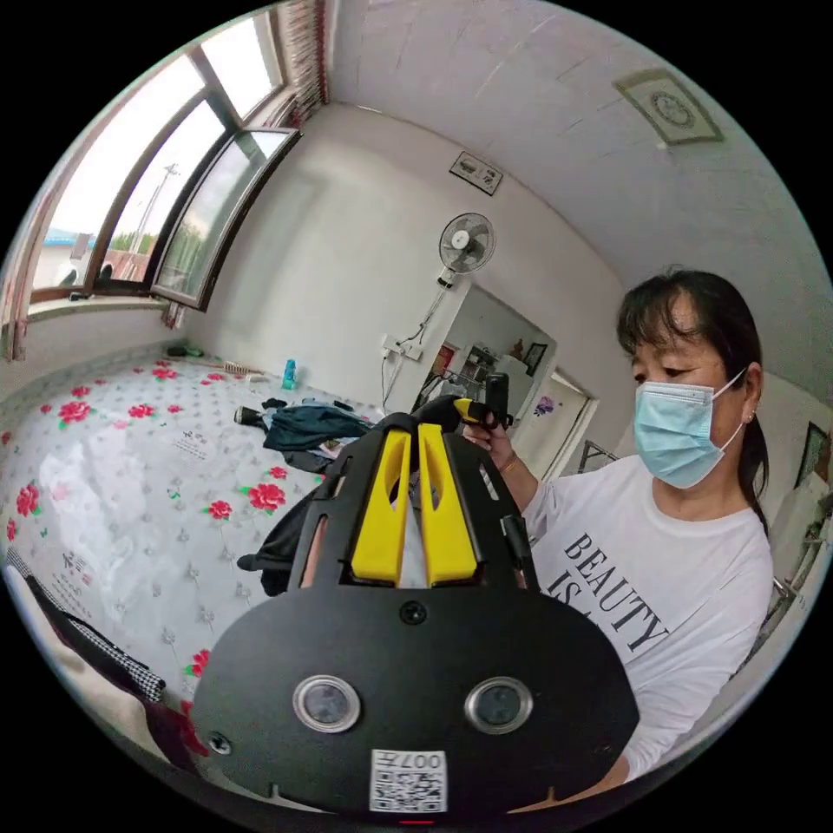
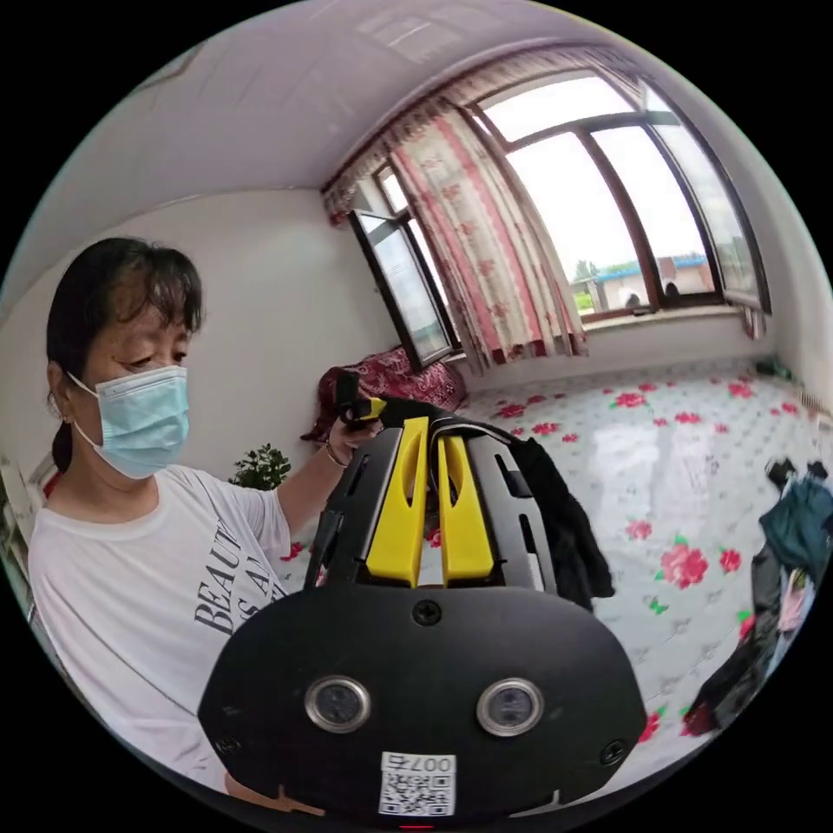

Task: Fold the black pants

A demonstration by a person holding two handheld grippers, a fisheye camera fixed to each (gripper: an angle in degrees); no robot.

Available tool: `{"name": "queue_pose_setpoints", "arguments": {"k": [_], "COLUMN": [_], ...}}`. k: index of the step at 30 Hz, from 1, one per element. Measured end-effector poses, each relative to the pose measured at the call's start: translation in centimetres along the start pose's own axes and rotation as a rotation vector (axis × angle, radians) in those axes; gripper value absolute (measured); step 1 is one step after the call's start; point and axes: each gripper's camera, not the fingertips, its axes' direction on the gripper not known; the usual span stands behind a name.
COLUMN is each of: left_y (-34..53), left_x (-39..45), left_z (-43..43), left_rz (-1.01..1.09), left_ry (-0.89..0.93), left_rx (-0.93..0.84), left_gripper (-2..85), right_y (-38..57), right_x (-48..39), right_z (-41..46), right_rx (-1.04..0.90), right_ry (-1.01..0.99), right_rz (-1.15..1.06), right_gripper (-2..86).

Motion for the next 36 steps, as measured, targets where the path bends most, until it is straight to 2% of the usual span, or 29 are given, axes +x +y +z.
{"name": "queue_pose_setpoints", "arguments": {"k": [3,8,15,19,29,36], "left_y": [-1.7,-1.4,0.7,1.5,3.3,3.4], "left_x": [6.9,12.4,11.4,11.0,20.3,25.7], "left_z": [-3.2,-6.4,-10.3,-11.2,-11.2,-11.9], "left_rz": [0.039,-0.007,-0.215,-0.289,-0.162,-0.113], "left_ry": [-0.058,-0.122,-0.169,-0.151,-0.257,-0.270], "left_rx": [0.043,0.084,0.171,0.225,0.206,0.286], "left_gripper": [-1.0,-1.0,-1.0,-0.9,-1.0,-1.0], "right_y": [-1.0,-1.4,-1.2,-1.5,-1.0,-3.0], "right_x": [-4.9,-8.1,-6.3,-6.1,-11.1,-12.2], "right_z": [-1.3,-0.2,4.8,6.2,5.1,4.4], "right_rx": [0.000,-0.081,-0.201,-0.224,-0.332,-0.327], "right_ry": [-0.073,-0.164,-0.389,-0.420,-0.384,-0.467], "right_rz": [-0.037,-0.001,0.176,0.223,0.056,0.029], "right_gripper": [-0.4,-0.4,-0.4,-0.4,-0.4,-0.4]}}
